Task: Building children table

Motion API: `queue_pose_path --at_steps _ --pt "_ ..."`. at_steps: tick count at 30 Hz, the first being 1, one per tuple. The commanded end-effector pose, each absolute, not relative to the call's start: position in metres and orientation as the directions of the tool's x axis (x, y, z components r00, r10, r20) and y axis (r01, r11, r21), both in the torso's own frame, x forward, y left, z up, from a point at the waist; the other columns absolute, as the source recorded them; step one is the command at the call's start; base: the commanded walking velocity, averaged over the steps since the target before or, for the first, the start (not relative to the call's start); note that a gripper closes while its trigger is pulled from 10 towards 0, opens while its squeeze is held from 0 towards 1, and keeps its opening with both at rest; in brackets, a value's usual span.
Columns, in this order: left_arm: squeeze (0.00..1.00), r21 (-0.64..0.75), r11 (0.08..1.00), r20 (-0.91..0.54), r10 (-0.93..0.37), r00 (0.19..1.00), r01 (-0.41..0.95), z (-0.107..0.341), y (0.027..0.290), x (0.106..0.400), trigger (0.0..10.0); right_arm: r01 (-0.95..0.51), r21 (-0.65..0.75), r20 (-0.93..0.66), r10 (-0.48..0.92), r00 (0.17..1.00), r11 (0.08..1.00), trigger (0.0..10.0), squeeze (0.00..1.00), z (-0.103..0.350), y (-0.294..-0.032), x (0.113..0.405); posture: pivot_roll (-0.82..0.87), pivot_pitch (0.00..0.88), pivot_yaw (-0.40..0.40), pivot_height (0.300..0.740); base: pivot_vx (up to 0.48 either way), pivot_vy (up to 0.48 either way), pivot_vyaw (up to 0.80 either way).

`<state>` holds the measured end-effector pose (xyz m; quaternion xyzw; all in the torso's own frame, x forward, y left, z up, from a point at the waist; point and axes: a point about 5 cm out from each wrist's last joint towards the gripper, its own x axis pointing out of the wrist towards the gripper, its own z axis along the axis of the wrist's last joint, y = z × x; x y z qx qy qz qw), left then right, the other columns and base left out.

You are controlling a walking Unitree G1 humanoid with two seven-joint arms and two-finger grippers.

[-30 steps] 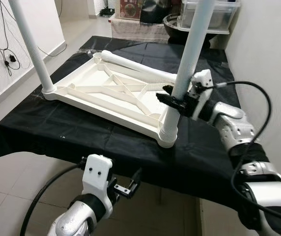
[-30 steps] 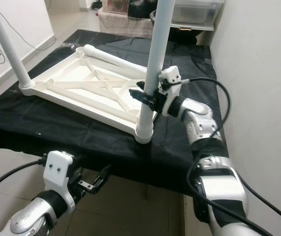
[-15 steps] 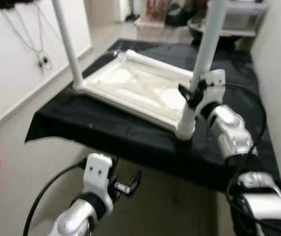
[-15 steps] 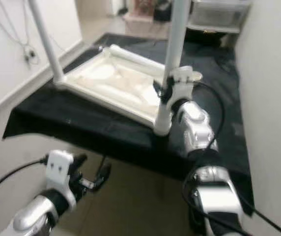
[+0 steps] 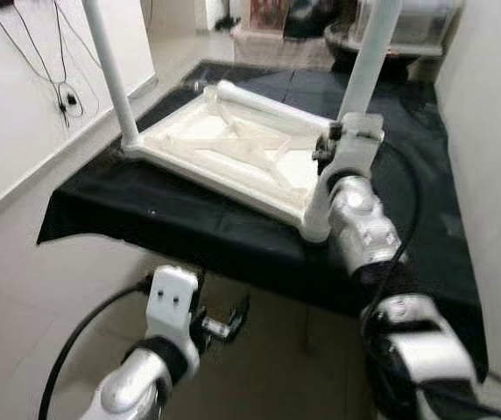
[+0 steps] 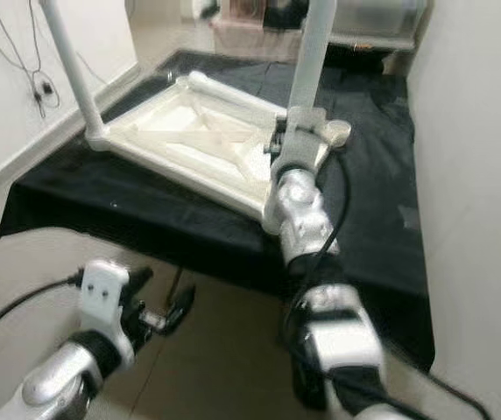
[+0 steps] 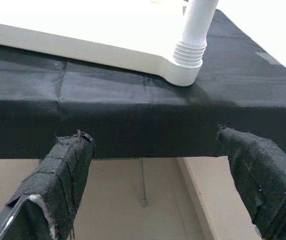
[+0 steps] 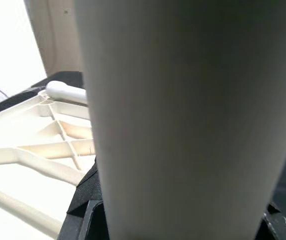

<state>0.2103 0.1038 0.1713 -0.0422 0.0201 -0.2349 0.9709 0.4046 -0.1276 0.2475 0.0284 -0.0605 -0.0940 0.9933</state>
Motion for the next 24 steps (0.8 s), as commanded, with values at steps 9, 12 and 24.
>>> queue_pose_path --at_steps 9,12,24 --pt "0.0 -0.091 0.889 -0.022 -0.452 0.892 0.449 0.169 0.105 0.213 10.0 0.503 0.103 -0.014 -0.505 0.863 0.858 10.0 0.0 0.212 -0.11 0.388 0.21 0.132 -0.011 0.74 0.0 0.0 0.0" --pt "0.0 -0.09 0.887 -0.012 -0.456 0.89 0.454 0.17 0.104 0.215 10.0 0.584 0.132 -0.014 -0.588 0.809 0.801 10.0 0.0 0.22 -0.098 0.385 0.22 0.125 -0.014 0.74 0.0 0.0 0.0" --pt "0.0 -0.104 0.856 -0.006 -0.509 0.861 0.506 0.169 0.095 0.209 10.0 0.638 0.155 -0.052 -0.639 0.768 0.754 10.0 0.0 0.229 -0.078 0.383 0.23 0.123 -0.019 0.74 0.0 0.0 0.0"
